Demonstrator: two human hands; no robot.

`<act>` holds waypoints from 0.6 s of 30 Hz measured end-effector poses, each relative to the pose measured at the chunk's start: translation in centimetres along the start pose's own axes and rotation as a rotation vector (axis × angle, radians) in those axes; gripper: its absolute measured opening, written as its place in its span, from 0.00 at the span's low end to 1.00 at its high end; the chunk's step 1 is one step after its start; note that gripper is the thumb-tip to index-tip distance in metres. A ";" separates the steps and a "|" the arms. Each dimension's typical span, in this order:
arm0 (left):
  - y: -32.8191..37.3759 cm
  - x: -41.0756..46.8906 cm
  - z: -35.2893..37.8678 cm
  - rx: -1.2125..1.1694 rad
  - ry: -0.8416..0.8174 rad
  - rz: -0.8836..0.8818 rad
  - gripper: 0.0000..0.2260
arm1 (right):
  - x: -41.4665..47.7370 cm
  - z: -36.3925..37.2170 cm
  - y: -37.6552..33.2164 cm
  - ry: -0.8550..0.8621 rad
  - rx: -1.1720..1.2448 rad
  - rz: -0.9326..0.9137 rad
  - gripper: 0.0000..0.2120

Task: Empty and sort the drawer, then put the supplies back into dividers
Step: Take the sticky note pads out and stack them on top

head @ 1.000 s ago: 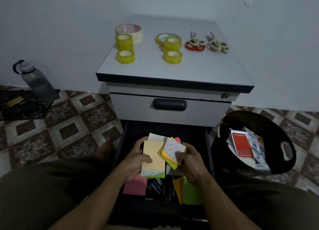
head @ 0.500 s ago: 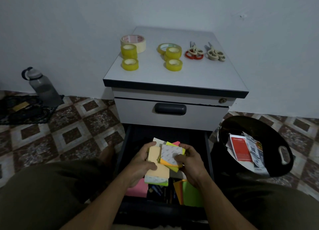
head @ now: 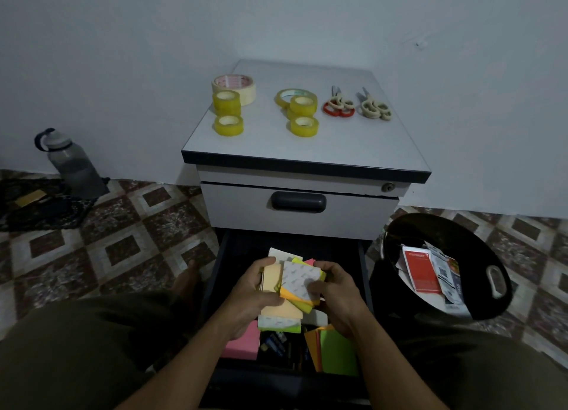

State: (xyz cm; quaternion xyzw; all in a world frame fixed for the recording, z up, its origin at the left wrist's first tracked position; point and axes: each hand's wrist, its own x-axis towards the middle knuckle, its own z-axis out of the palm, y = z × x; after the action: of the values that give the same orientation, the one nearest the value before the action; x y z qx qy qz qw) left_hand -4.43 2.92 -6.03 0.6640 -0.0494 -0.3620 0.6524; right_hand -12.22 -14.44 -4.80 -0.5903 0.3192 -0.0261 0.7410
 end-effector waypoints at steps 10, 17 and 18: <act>1.4 -1.5 -0.5 0.004 -0.039 0.024 0.35 | -3.2 -2.3 -7.6 -0.022 -0.168 -0.145 0.10; 4.6 -4.0 0.1 -0.024 -0.171 -0.022 0.35 | -6.8 -6.0 -17.7 0.106 -0.148 -0.349 0.16; 5.1 -4.4 0.2 -0.019 -0.184 -0.018 0.35 | -6.5 -6.4 -19.5 0.142 -0.176 -0.378 0.17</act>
State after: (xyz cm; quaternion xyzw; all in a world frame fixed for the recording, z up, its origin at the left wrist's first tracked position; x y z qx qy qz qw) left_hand -5.70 4.43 0.46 0.6222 -0.0999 -0.4279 0.6479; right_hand -14.06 -23.10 14.82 -0.6987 0.2551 -0.1781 0.6442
